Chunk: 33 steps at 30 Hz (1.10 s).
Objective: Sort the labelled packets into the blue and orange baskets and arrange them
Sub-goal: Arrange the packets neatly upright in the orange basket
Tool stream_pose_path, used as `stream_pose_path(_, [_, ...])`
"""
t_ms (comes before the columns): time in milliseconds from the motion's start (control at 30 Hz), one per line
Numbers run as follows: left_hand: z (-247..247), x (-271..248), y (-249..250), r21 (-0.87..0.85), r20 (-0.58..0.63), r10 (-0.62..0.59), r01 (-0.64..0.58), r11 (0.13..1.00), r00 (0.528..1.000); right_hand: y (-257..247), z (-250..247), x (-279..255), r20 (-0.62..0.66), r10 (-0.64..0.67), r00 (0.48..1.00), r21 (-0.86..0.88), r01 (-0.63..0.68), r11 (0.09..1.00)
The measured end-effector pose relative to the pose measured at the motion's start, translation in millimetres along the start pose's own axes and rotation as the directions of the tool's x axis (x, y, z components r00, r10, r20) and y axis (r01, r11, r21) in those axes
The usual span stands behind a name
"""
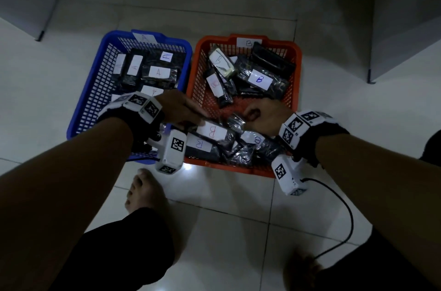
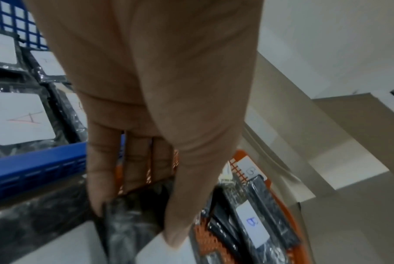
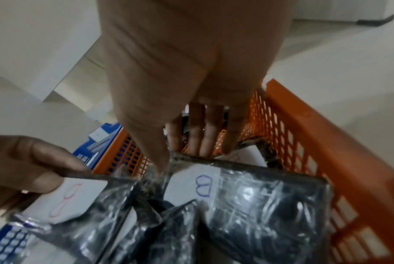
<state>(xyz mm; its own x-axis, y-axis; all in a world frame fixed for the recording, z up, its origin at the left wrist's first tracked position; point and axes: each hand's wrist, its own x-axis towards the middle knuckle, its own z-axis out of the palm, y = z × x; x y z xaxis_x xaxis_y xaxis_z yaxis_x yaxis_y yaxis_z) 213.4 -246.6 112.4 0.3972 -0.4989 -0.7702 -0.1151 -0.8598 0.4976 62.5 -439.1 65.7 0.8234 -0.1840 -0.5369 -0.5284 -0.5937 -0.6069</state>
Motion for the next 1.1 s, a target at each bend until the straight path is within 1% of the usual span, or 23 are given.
stream_pose_path(67, [3,2,0,0.050,0.006,-0.007,0.006,0.999,1.000,0,2,0,0.052,0.000,0.999,-0.057,0.003,0.998])
stream_pose_path(100, [4,6,-2,0.107,-0.010,0.000,0.001,0.994,1.000,0,2,0,0.068,0.012,0.998,-0.072,-0.007,0.997])
stream_pose_path(167, [6,8,-1,0.215,-0.055,0.039,-0.026,0.976,0.998,-1,3,1,0.085,0.055,0.995,-0.084,-0.048,0.995])
stream_pose_path(233, [8,11,1,0.278,-0.065,0.064,-0.044,0.960,0.996,-1,1,0,0.096,0.082,0.992,-0.076,-0.075,0.994])
stream_pose_path(300, [10,14,3,0.345,-0.032,0.078,-0.063,0.937,0.996,-2,-5,-2,0.119,0.108,0.987,-0.011,-0.108,0.994])
stream_pose_path(367, [11,18,7,0.426,0.021,0.088,-0.088,0.901,0.996,-3,-13,-3,0.139,0.132,0.981,0.106,-0.147,0.983])
stream_pose_path(400, [11,20,11,0.469,0.051,0.093,-0.106,0.877,0.994,-3,-18,0,0.118,0.136,0.984,0.178,-0.156,0.972])
stream_pose_path(467, [11,24,23,0.548,0.084,0.095,-0.126,0.827,0.992,-3,-27,9,-0.011,0.143,0.990,0.302,-0.133,0.944])
stream_pose_path(500, [9,26,30,0.576,0.074,0.109,-0.132,0.807,0.991,-3,-31,14,-0.101,0.142,0.985,0.341,-0.100,0.935])
stream_pose_path(533, [6,28,37,0.595,0.042,0.155,-0.149,0.790,0.987,-3,-34,19,-0.192,0.128,0.973,0.358,-0.051,0.932])
stream_pose_path(567, [3,32,42,0.614,-0.002,0.226,-0.177,0.770,0.974,-2,-36,23,-0.269,0.096,0.958,0.349,0.005,0.937])
stream_pose_path(600, [-2,37,45,0.633,-0.049,0.319,-0.218,0.743,0.946,-3,-38,26,-0.316,0.045,0.948,0.311,0.058,0.949])
stream_pose_path(633, [-6,43,47,0.655,-0.082,0.391,-0.246,0.715,0.917,-3,-38,28,-0.327,-0.014,0.945,0.244,0.099,0.965])
stream_pose_path(667, [-10,49,48,0.688,-0.092,0.443,-0.264,0.676,0.892,-3,-37,30,-0.305,-0.071,0.950,0.153,0.122,0.981])
stream_pose_path(700, [-13,57,48,0.733,-0.068,0.454,-0.264,0.626,0.889,-4,-36,31,-0.263,-0.113,0.958,0.037,0.127,0.991])
stream_pose_path(767, [-13,70,49,0.786,0.034,0.453,-0.304,0.538,0.891,-3,-32,33,-0.175,-0.149,0.973,-0.188,0.115,0.975])
stream_pose_path(800, [-11,75,48,0.796,0.074,0.467,-0.334,0.504,0.881,-2,-29,34,-0.147,-0.153,0.977,-0.245,0.114,0.963])
stream_pose_path(867, [-8,84,47,0.813,0.123,0.500,-0.376,0.444,0.857,-3,-23,34,-0.121,-0.147,0.982,-0.288,0.107,0.952])
stream_pose_path(967, [-1,93,47,0.849,0.135,0.502,-0.360,0.386,0.855,-5,-16,39,-0.118,-0.115,0.986,-0.378,0.063,0.924])
stream_pose_path(1033, [4,95,45,0.862,0.109,0.563,-0.361,0.357,0.819,-6,-13,45,-0.118,-0.061,0.991,-0.400,0.008,0.916])
stream_pose_path(1100, [10,96,46,0.890,0.110,0.599,-0.347,0.296,0.794,-4,-11,49,-0.115,-0.026,0.993,-0.381,-0.020,0.924])
